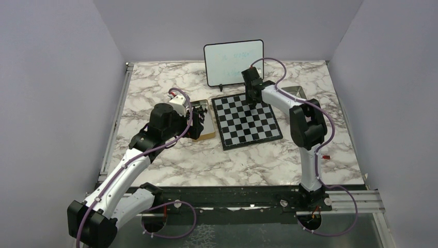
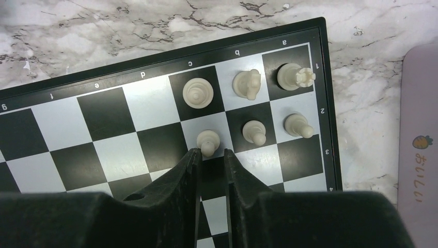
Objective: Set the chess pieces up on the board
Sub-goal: Place the chess piece on the chessboard, then pick up the chess piece from the storage box.
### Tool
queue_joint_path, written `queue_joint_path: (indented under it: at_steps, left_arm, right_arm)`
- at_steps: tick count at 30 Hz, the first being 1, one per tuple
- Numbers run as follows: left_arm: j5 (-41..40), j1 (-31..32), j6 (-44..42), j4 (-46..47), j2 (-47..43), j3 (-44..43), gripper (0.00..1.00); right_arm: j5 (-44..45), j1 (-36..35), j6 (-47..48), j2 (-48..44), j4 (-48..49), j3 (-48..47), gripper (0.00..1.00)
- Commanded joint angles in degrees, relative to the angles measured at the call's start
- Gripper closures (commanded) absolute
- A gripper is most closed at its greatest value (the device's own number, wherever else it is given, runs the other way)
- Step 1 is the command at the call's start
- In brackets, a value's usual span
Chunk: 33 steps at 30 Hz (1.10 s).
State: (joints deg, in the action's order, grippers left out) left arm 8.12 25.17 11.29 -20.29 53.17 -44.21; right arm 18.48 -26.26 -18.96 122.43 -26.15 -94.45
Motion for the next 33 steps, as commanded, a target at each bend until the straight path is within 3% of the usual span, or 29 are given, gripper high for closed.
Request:
queue_joint_path:
  at_steps: [1, 16, 33]
  left_arm:
    - [0.5, 0.2, -0.5, 0.2, -1.3, 0.3, 0.01]
    - [0.8, 0.2, -0.4, 0.2, -1.6, 0.3, 0.01]
    - [1.0, 0.3, -0.4, 0.2, -0.2, 0.3, 0.01]
  right_arm:
    - [-0.9, -0.2, 0.7, -3.6, -2.0, -1.9, 0.72]
    - [1.4, 2.4, 3.9, -11.3, -4.0, -0.3, 0.72]
    - [-0.3, 17.4, 5.6, -17.8, -0.3, 8.2, 0.72]
